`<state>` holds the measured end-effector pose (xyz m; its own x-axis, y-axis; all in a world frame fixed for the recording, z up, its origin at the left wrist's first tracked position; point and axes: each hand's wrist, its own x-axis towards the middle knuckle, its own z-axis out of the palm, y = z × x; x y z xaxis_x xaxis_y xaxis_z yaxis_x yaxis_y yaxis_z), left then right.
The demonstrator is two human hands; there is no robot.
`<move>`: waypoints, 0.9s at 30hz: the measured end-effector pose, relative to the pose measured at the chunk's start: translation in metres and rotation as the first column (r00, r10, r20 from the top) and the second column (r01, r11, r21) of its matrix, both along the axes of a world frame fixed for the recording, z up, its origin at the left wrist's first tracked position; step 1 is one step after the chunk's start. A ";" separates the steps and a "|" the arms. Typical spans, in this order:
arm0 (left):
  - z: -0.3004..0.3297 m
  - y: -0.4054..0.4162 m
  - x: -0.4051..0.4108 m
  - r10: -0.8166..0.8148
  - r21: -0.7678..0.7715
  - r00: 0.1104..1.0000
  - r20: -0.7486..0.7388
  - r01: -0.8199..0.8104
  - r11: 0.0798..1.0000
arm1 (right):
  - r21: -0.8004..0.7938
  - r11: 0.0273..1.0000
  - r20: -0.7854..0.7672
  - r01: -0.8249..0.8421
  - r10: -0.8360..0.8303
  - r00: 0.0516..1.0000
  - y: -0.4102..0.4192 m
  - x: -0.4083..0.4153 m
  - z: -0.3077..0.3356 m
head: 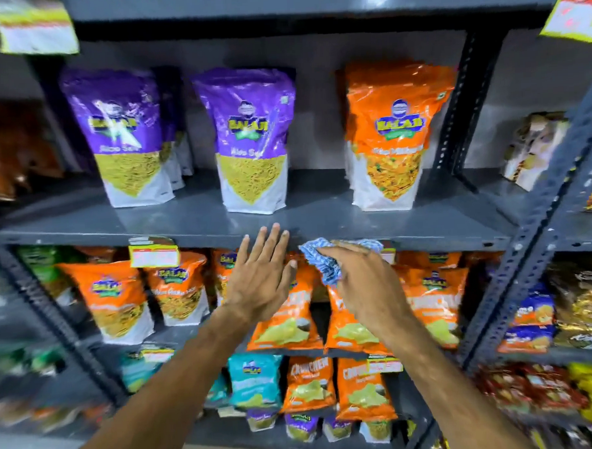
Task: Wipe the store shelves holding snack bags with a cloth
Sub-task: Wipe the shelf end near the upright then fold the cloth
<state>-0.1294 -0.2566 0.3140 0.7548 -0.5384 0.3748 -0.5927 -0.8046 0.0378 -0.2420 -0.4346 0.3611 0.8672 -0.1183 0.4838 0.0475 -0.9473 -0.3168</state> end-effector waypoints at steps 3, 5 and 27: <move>-0.010 0.058 0.014 0.007 0.004 1.000 0.009 -0.008 1.000 | 0.029 0.999 0.015 -0.028 0.027 1.000 0.054 0.023 -0.015; -0.024 0.099 0.022 0.011 0.012 1.000 -0.010 -0.010 1.000 | 0.051 0.997 -0.004 -0.049 0.049 0.999 0.095 0.041 -0.032; -0.289 0.258 0.122 0.187 0.297 0.870 -0.456 -0.049 0.954 | -0.042 0.995 -0.472 0.085 -0.095 0.876 0.253 0.228 -0.337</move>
